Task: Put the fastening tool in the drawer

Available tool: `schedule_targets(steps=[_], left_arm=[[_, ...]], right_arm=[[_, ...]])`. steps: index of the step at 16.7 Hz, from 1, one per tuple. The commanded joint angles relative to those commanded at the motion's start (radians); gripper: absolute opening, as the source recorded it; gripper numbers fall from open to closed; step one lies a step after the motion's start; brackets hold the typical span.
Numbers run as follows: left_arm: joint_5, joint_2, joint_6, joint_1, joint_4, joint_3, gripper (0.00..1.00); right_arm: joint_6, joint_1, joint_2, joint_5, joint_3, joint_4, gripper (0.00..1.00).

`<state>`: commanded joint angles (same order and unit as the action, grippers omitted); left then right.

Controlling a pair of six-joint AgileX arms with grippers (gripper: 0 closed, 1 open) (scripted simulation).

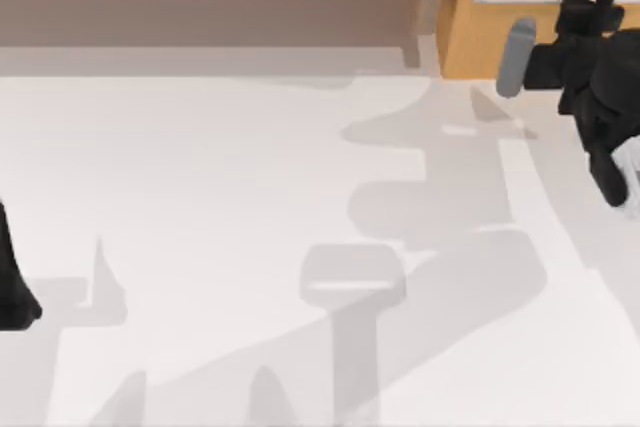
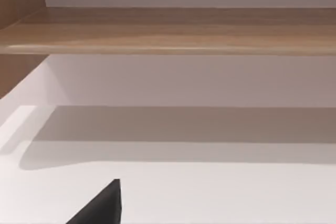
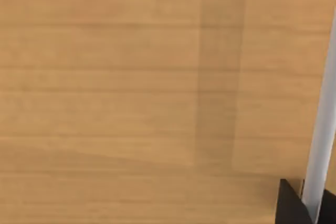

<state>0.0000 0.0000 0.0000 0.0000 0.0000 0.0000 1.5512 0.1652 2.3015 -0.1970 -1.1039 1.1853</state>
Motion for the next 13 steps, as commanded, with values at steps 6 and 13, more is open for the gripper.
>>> schedule_targets(steps=[6,13], left_arm=[[0.0,0.0,0.0,0.0,0.0,0.0,1.0],[0.0,0.0,0.0,0.0,0.0,0.0,1.0]], right_arm=[[0.0,0.0,0.0,0.0,0.0,0.0,0.53],[0.0,0.0,0.0,0.0,0.0,0.0,1.0]])
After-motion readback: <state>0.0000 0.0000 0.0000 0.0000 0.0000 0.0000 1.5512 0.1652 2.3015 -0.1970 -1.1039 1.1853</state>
